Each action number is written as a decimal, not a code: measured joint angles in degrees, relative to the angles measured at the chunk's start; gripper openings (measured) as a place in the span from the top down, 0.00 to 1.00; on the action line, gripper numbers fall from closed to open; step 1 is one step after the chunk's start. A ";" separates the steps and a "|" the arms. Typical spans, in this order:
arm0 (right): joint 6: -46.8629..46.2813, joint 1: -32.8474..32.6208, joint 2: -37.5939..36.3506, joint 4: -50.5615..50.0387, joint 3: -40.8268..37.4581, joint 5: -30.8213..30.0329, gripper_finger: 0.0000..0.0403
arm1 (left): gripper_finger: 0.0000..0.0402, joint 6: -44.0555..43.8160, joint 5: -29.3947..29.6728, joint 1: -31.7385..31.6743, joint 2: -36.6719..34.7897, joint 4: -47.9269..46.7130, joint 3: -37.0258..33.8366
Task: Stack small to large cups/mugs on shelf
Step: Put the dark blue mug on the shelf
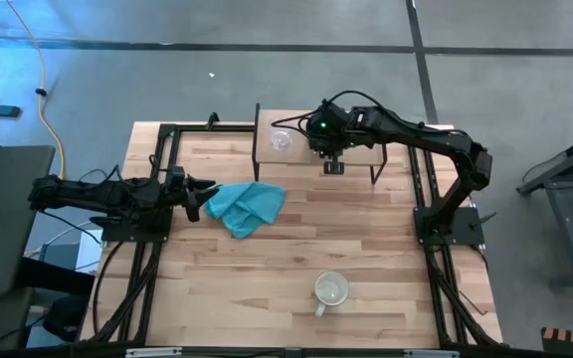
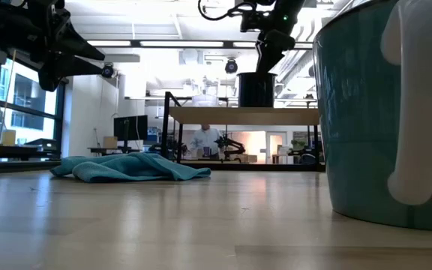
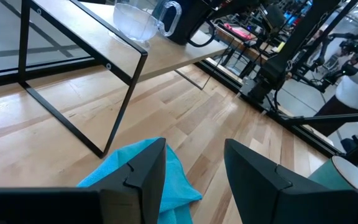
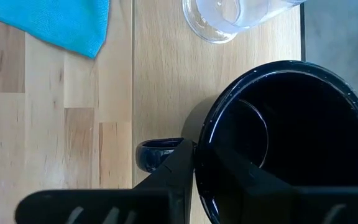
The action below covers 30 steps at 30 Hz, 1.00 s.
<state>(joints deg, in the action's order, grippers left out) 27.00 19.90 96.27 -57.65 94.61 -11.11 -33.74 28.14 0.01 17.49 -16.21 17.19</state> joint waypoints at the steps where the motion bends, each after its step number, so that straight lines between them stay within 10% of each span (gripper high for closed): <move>1: 0.00 0.00 0.00 0.00 0.00 0.00 0.90 | 0.62 0.00 0.00 0.00 0.01 0.00 0.00; 30: 0.46 0.00 -0.39 0.09 0.17 -0.83 0.90 | 0.62 0.00 0.02 0.00 0.00 -0.26 0.00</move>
<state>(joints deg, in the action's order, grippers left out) 27.46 19.90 95.88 -57.56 94.78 -11.94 -33.74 28.16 0.01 17.48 -16.47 17.19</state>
